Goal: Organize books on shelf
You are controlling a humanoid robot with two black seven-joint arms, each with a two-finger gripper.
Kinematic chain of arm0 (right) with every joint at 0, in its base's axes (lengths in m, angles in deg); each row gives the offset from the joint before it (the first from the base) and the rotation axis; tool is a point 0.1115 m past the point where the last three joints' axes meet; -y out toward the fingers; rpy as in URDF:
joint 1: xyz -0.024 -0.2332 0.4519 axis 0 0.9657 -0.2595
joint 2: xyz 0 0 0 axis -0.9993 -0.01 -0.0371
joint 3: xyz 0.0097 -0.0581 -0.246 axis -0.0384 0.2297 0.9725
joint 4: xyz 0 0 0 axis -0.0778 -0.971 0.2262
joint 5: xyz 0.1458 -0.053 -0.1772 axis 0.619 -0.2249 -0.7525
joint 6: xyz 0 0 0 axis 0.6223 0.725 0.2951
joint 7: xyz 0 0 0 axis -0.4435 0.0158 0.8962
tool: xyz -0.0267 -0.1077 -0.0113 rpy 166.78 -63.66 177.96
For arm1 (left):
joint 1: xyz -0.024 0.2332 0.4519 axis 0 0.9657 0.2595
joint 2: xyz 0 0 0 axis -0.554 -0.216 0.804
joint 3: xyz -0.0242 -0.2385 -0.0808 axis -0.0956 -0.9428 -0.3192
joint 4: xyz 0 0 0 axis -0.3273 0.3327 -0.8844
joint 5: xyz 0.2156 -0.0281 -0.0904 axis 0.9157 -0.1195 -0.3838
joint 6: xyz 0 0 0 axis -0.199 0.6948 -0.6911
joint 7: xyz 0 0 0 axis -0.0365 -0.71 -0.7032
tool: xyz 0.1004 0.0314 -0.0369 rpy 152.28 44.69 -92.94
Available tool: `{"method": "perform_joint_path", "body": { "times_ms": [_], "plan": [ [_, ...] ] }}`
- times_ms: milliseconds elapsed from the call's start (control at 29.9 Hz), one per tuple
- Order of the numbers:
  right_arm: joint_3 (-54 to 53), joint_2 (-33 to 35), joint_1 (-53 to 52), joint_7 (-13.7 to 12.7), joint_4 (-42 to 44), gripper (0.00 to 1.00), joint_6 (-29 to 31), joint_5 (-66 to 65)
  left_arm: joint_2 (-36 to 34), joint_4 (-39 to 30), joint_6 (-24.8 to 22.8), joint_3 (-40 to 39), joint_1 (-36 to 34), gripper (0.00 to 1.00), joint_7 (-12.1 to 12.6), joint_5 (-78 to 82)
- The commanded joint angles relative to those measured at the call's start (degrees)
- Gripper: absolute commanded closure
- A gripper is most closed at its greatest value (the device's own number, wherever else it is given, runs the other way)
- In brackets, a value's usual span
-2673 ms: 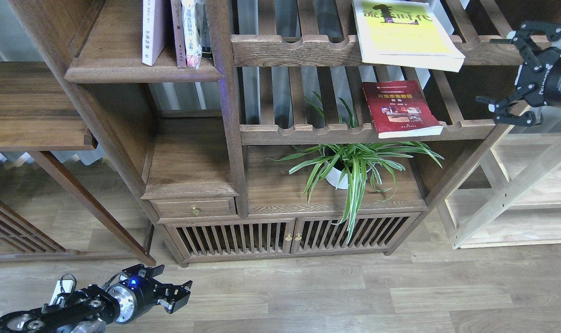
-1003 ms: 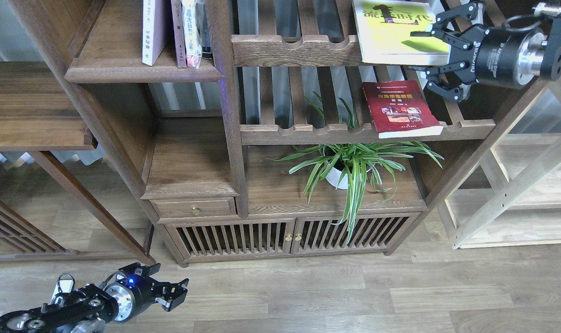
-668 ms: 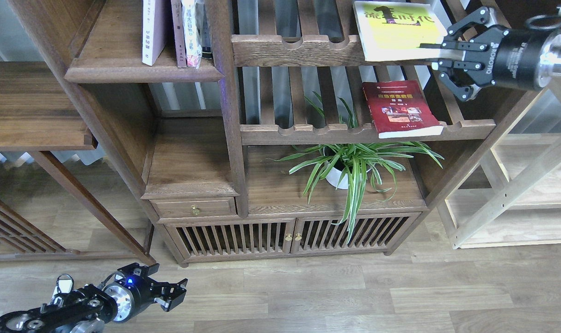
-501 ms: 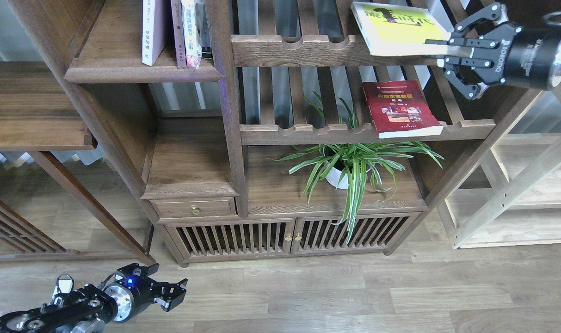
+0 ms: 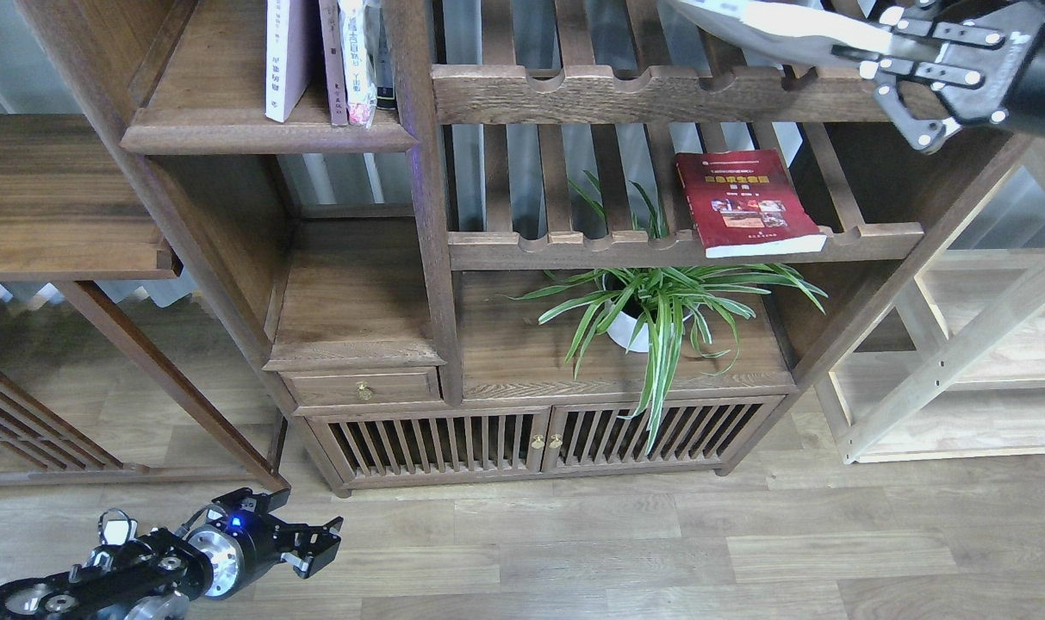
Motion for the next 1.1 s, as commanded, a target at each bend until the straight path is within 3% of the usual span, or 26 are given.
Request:
{"method": "perform_joint_path", "body": {
  "times_ms": [0,334,702,1069],
  "plan": [
    [0.0,2.9,-0.1,-0.1,0.0,1.0,0.1,3.5,0.0,0.5,0.0,-0.2,0.0,0.14,-0.1,0.0],
    [-1.4,12.5,0.0,-0.1,0.0,1.0,4.7,9.3,0.2,1.3,0.0,-0.2,0.0,0.14,-0.2,0.0],
    [-1.3,21.8,0.0,-0.1,0.0,1.0,15.3,12.4,0.4,1.8,0.0,-0.2,0.0,0.14,-0.5,0.0],
    [2.5,28.9,0.0,-0.1,0.0,1.0,15.3,12.5,0.8,2.9,-0.3,-0.2,-0.5,0.14,-1.0,0.0]
  ]
}}
